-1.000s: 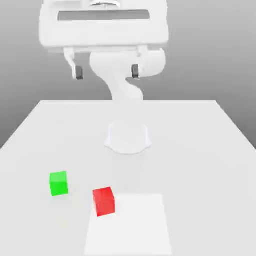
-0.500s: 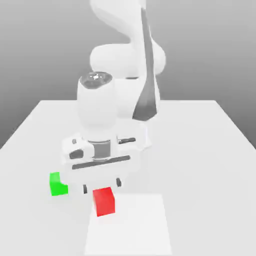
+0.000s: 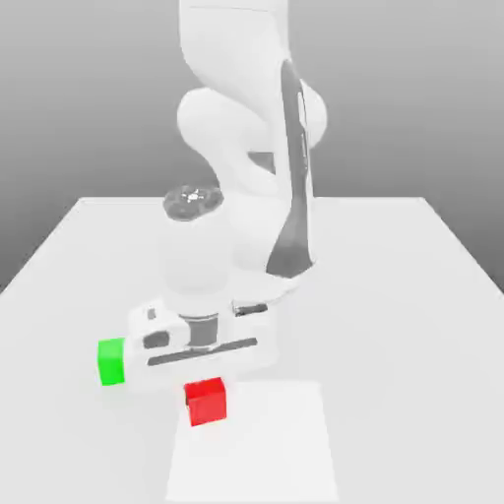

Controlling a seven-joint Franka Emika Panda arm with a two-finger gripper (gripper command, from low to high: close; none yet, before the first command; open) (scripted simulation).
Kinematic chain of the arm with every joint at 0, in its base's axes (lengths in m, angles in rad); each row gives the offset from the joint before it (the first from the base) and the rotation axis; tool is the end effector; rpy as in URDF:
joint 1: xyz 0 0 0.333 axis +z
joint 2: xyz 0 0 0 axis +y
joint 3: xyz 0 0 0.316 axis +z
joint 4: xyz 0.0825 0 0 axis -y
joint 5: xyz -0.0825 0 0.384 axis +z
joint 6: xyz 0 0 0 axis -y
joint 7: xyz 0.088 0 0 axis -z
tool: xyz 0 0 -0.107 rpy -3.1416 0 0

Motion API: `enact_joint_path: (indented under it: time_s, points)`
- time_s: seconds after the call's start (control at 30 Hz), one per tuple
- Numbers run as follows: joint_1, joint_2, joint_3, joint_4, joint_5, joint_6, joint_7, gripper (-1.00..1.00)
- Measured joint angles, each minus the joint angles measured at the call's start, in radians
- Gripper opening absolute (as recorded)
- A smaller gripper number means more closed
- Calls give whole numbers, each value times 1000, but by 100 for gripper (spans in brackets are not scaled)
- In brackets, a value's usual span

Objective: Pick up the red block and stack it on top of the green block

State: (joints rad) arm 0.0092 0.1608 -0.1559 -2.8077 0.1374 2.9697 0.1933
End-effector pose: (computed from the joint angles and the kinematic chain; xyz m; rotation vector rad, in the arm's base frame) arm 0.3615 -0.0665 0.1616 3.0530 -0.7363 0.0076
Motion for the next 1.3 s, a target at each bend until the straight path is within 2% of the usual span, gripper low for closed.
enact_joint_path:
  time_s: [0.27,0.67,0.87,1.13,1.3]
  points:
    - [-7,-190,-42,-32,-154,-157,97,-100]
    - [-250,-415,-310,-101,-379,-306,-514,-100]
    - [-167,-347,-380,-95,-244,-266,-656,-100]
    - [-82,-220,-413,-88,-42,-160,-798,-100]
    - [-67,-144,-413,-93,19,-73,-840,-100]
